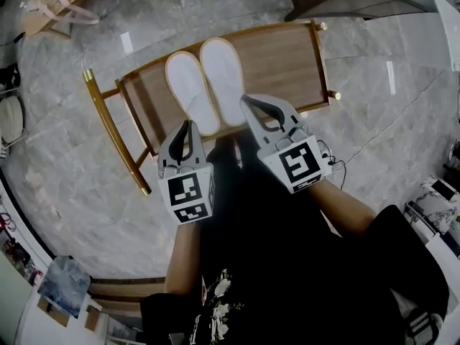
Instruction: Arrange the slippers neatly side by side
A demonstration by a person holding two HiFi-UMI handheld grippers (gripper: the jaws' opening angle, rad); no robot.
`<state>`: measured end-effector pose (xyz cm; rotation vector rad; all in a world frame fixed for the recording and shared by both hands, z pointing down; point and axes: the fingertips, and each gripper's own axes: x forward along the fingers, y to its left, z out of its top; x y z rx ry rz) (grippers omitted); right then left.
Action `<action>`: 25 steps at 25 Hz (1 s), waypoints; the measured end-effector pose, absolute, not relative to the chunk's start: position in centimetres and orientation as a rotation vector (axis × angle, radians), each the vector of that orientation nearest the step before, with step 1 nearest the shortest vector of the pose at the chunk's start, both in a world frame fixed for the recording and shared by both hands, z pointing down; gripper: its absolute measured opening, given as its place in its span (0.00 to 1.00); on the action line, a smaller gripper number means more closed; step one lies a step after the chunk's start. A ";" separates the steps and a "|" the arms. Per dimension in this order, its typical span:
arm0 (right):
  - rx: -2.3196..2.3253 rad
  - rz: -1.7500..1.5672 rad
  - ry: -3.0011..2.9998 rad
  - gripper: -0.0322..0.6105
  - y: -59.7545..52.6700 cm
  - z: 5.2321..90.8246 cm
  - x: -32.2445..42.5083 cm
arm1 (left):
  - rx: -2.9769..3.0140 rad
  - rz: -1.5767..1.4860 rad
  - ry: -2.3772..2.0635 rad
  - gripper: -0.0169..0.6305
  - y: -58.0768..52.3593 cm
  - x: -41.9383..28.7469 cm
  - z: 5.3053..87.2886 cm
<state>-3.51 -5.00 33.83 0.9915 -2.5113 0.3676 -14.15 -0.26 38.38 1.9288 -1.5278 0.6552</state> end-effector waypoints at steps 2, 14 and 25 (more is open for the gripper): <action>1.015 0.378 -2.560 0.05 -5.4 31.5 -3.3 | 1.935 0.583 -1.559 0.05 -0.8 -14.4 36.4; 1.131 0.137 -2.706 0.05 -6.9 21.2 -4.6 | 2.116 0.423 -1.729 0.04 -3.5 -17.7 26.0; 1.268 0.004 -2.694 0.05 -6.8 17.3 -4.3 | 2.334 0.374 -1.922 0.03 -3.2 -19.4 18.9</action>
